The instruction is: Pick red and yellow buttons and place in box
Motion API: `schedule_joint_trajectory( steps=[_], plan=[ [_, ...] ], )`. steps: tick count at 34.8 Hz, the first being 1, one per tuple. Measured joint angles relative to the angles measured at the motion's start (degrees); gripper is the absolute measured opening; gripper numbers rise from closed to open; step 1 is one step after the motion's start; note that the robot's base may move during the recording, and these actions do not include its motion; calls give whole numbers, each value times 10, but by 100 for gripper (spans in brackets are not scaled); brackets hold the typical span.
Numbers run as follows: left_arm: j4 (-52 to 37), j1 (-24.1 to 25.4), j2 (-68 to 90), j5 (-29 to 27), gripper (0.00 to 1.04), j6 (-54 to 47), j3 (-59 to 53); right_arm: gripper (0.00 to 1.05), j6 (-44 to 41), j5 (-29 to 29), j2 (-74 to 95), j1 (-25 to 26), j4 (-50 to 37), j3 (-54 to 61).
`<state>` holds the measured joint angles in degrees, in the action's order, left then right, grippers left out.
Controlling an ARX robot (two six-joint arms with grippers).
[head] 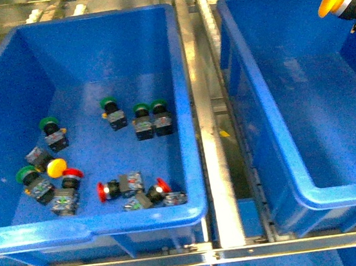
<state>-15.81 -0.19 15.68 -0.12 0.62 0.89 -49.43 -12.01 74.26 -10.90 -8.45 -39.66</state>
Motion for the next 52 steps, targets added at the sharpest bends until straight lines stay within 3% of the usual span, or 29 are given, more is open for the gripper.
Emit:
schedule_joint_trajectory(
  steps=[15,20,35,52],
  plan=[
    [56,0,-55,1,2,0,0,27,2,2,-8,1,8,1],
    [151,0,-133,1,2,-1,2,27,2,3,-8,1,10,1],
    [158,0,-148,1,2,-2,2,27,2,3,-5,1,10,1],
    [158,1,-148,2,99,-3,2,27,2,0,25,-10,3,-15]
  ],
)
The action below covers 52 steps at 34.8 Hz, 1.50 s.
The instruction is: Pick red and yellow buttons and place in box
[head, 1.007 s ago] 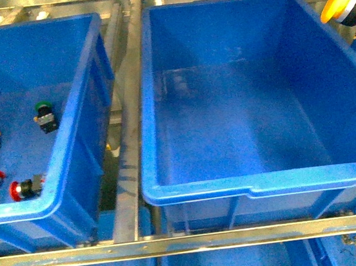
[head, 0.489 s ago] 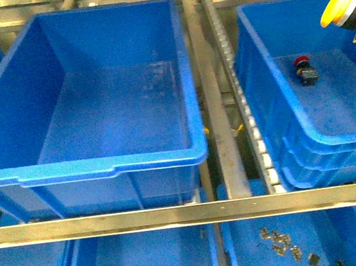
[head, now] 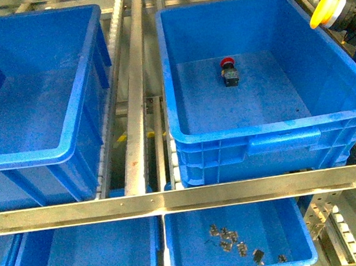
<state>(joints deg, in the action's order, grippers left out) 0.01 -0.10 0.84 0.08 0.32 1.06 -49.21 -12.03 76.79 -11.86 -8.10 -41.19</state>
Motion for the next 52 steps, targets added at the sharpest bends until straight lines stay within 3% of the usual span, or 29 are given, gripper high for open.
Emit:
schedule_joint_trajectory(
  steps=[2,7,14,29,38,52],
  plan=[
    [0,0,0,-1,94,-1,0,27,0,0,2,-4,-1,-1],
    [0,0,0,-1,61,1,0,27,0,0,4,-5,-1,-1],
    [0,0,0,-1,99,-1,0,27,2,1,4,-5,-1,1],
    [0,0,0,-1,97,-1,0,27,21,7,43,-46,-28,-12],
    [0,0,0,-1,97,-1,0,27,80,19,120,-66,-59,-70],
    [0,0,0,-1,97,-1,0,27,336,87,383,-99,-74,-325]
  ],
)
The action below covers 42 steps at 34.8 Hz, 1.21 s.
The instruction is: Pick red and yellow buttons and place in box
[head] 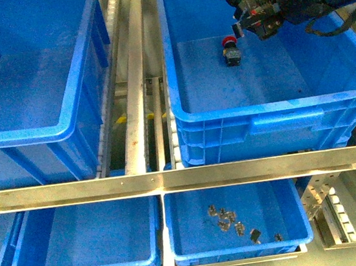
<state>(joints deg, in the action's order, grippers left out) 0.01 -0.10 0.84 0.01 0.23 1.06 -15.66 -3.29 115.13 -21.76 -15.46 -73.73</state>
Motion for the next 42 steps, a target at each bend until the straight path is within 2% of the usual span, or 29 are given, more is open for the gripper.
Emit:
schedule_joint_trajectory(
  steps=[7,10,22,31,42],
  plan=[
    [0,0,0,0,97,0,0,27,48,35,148,11,72,-196],
    [0,0,0,0,97,0,0,27,102,54,212,31,119,-301],
    [0,0,0,0,97,0,0,27,208,93,376,67,245,-581],
    [0,0,0,0,97,0,0,26,198,83,409,27,260,-611],
    [0,0,0,0,97,0,0,26,174,102,430,22,265,-604]
  ],
)
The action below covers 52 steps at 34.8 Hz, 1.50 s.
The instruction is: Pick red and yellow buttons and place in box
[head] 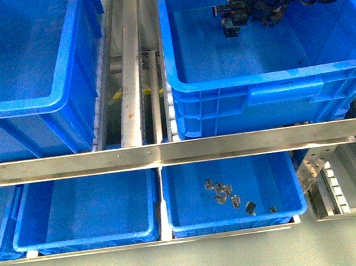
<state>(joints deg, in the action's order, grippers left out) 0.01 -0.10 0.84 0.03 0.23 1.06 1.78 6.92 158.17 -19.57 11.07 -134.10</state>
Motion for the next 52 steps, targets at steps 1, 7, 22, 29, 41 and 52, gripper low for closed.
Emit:
schedule_joint_trajectory(
  steps=[1,7,22,29,41,52],
  plan=[
    [0,0,0,0,97,0,0,26,-3,2,2,1,0,0],
    [0,0,0,0,97,0,0,28,-12,14,24,2,5,-10],
    [0,0,0,0,97,0,0,98,-23,50,-57,-2,-129,151],
    [0,0,0,0,97,0,0,98,-21,24,-185,-3,-228,331],
    [0,0,0,0,97,0,0,98,42,-35,-544,-18,-355,802],
    [0,0,0,0,97,0,0,98,81,-20,-722,-22,-328,954]
  ],
)
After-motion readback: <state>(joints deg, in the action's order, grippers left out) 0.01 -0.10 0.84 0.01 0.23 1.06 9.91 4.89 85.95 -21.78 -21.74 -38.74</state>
